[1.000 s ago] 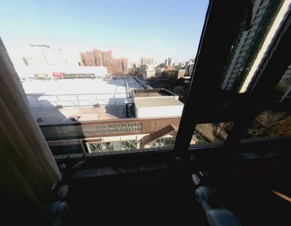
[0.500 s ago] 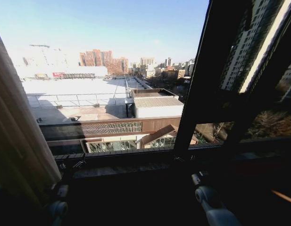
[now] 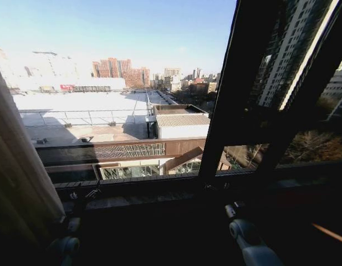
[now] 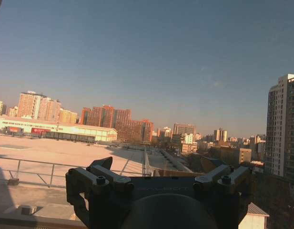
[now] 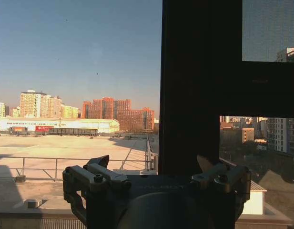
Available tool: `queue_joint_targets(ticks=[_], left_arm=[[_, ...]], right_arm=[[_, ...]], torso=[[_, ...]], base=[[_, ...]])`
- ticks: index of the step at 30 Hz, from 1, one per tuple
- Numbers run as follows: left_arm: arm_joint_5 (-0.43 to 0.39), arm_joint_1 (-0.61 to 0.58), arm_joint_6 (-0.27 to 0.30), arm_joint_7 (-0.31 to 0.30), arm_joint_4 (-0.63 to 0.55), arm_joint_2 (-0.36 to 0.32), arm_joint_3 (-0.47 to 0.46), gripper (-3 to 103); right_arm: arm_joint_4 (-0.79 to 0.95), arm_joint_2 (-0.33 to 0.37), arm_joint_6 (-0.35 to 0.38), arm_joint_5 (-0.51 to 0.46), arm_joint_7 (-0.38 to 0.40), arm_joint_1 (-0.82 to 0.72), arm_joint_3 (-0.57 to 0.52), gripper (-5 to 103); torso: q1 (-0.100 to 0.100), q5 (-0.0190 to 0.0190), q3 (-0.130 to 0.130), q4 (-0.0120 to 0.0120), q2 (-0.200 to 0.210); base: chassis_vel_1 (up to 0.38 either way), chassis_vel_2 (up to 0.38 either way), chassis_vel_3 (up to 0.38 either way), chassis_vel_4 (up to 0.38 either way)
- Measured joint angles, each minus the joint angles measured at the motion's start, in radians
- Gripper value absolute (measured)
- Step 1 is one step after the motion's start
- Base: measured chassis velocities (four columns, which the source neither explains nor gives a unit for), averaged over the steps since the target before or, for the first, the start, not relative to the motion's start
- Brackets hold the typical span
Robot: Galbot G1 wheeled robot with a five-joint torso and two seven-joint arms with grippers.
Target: Open the curtains by pulling them apart, changing their state from closed to fully open.
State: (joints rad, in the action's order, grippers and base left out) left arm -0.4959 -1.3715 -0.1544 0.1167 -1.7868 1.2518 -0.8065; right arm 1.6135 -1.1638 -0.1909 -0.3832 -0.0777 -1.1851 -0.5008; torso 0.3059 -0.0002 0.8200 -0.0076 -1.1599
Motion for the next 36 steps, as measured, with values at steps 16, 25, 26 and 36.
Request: queue_joint_targets(ticks=[16, 25, 26, 36], left_arm=[[0.000, 0.000, 0.000, 0.000, 0.000, 0.000, 0.000, 100], [0.000, 0.000, 0.000, 0.000, 0.000, 0.000, 0.000, 100], [0.000, 0.000, 0.000, 0.000, 0.000, 0.000, 0.000, 100], [0.000, 0.000, 0.000, 0.000, 0.000, 0.000, 0.000, 100]], right_arm=[[0.000, 0.000, 0.000, 0.000, 0.000, 0.000, 0.000, 100], [0.000, 0.000, 0.000, 0.000, 0.000, 0.000, 0.000, 100], [0.000, 0.000, 0.000, 0.000, 0.000, 0.000, 0.000, 100], [0.000, 0.000, 0.000, 0.000, 0.000, 0.000, 0.000, 100]], torso=[[0.000, 0.0004, 0.000, -0.0003, 0.000], [0.000, 0.0002, 0.000, 0.0000, 0.000], [0.000, 0.0002, 0.000, -0.0002, 0.000], [0.000, 0.0008, 0.000, -0.0003, 0.000]], base=[[-0.328, -0.326, 0.314, 0.324], [-0.365, -0.356, 0.363, 0.357], [-0.345, -0.364, 0.369, 0.369], [-0.357, -0.364, 0.348, 0.354]])
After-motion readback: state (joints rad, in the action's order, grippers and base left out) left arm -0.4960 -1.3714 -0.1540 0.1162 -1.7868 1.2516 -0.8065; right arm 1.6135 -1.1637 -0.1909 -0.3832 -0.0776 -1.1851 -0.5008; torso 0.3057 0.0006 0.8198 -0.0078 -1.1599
